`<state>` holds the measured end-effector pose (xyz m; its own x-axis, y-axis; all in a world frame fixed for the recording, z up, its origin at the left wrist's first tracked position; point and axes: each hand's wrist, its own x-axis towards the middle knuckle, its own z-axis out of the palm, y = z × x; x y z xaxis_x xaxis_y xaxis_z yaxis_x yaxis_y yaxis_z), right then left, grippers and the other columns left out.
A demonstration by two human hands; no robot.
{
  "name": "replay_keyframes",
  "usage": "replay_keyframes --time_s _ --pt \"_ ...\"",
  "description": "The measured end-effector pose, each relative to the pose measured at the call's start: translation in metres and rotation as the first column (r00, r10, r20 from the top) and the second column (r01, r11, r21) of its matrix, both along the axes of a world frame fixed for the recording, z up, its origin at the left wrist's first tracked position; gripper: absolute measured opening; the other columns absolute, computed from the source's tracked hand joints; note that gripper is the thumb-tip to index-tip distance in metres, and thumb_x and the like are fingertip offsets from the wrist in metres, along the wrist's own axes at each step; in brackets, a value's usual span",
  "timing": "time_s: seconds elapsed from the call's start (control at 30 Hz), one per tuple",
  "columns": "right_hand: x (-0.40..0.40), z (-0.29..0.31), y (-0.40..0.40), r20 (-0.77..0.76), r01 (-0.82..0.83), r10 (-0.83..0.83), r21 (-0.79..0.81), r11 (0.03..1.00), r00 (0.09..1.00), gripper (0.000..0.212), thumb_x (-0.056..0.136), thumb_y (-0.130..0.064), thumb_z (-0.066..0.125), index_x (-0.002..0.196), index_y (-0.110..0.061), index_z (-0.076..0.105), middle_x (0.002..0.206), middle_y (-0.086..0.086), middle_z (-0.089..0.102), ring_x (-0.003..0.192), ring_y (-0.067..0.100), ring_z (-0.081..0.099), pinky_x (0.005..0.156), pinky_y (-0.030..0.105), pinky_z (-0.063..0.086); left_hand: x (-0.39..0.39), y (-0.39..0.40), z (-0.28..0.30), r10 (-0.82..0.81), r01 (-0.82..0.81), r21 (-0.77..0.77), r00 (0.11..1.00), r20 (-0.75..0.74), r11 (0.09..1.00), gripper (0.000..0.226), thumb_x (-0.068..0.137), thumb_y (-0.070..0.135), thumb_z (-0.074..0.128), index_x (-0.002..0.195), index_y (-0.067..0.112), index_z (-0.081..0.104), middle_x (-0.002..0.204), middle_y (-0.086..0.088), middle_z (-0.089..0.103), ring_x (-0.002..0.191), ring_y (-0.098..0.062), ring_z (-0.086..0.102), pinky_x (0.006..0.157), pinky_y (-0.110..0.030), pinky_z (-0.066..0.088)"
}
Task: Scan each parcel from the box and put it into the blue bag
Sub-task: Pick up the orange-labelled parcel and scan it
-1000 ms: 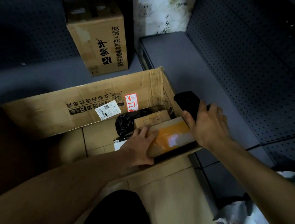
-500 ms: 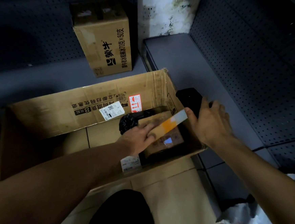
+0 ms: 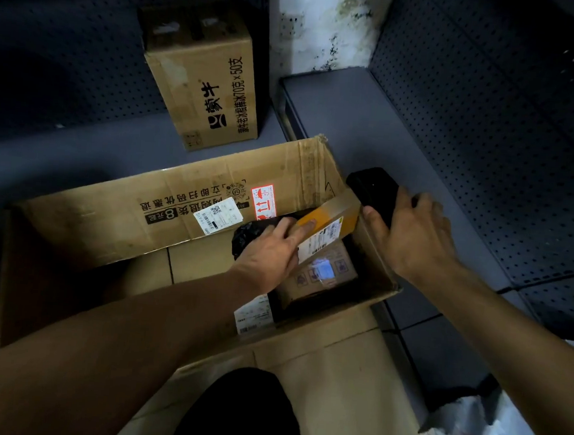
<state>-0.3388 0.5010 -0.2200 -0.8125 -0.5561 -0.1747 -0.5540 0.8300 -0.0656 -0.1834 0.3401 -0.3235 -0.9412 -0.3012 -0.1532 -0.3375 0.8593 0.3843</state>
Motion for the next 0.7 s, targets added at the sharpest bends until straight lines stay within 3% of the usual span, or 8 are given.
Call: replay_keyframes --time_s 0.17,0.27,0.4,0.47,0.57,0.7 --pt "0.000 0.002 -0.001 0.001 0.007 -0.007 -0.010 1.000 1.000 0.078 0.099 -0.062 0.028 0.154 -0.006 0.023 0.141 0.025 0.037 0.129 0.041 0.036 0.104 0.050 0.034 0.004 -0.006 -0.006 -0.007 0.017 0.145 0.998 -0.070 0.989 0.060 0.102 0.025 0.043 0.156 0.033 0.016 0.145 0.000 0.034 0.120 -0.021 0.043 0.106 -0.039 0.041" --pt "0.001 0.000 -0.003 -0.001 0.000 0.000 -0.004 1.000 1.000 0.077 0.100 -0.062 0.029 0.153 -0.006 0.024 0.139 0.025 0.038 0.127 0.040 0.038 0.103 0.050 0.035 0.005 -0.010 -0.013 0.043 -0.038 0.215 0.999 -0.020 0.976 0.058 0.103 0.027 0.041 0.155 0.038 0.015 0.146 0.000 0.035 0.123 -0.022 0.043 0.106 -0.043 0.042" --pt "0.001 -0.003 -0.003 0.011 0.007 -0.007 0.000 1.000 1.000 0.079 0.099 -0.062 0.028 0.154 -0.006 0.021 0.142 0.025 0.036 0.129 0.040 0.036 0.105 0.050 0.033 0.001 -0.013 -0.025 0.155 -0.165 0.211 0.986 0.062 0.964 0.058 0.103 0.037 0.040 0.154 0.040 0.012 0.151 -0.003 0.023 0.130 -0.027 0.038 0.108 -0.045 0.041" --pt "0.001 -0.005 -0.002 0.012 0.006 -0.006 0.005 1.000 1.000 0.080 0.099 -0.063 0.028 0.155 -0.005 0.020 0.143 0.025 0.035 0.129 0.041 0.036 0.105 0.050 0.034 0.002 -0.011 -0.029 0.214 -0.225 0.195 0.974 0.077 0.955 0.070 0.099 0.045 0.049 0.156 0.034 0.010 0.153 -0.005 0.021 0.133 -0.030 0.034 0.110 -0.046 0.039" --pt "-0.001 -0.010 0.000 0.010 0.012 -0.012 0.013 1.000 1.000 0.080 0.099 -0.062 0.028 0.154 -0.005 0.021 0.143 0.026 0.035 0.129 0.041 0.036 0.105 0.050 0.033 0.007 -0.007 -0.035 0.220 -0.248 0.162 0.960 0.173 0.955 0.110 0.079 0.065 0.066 0.157 0.030 -0.003 0.159 -0.003 0.014 0.141 -0.033 0.022 0.113 -0.053 0.034" --pt "0.000 -0.013 0.001 0.014 0.012 -0.012 0.031 0.999 1.000 0.080 0.099 -0.062 0.027 0.155 -0.004 0.020 0.142 0.027 0.035 0.129 0.041 0.036 0.105 0.051 0.034 0.011 0.005 -0.041 0.209 -0.234 0.071 0.944 0.254 0.970 0.139 0.059 0.082 0.069 0.153 0.031 -0.020 0.162 -0.006 0.006 0.146 -0.036 0.014 0.116 -0.057 0.025"
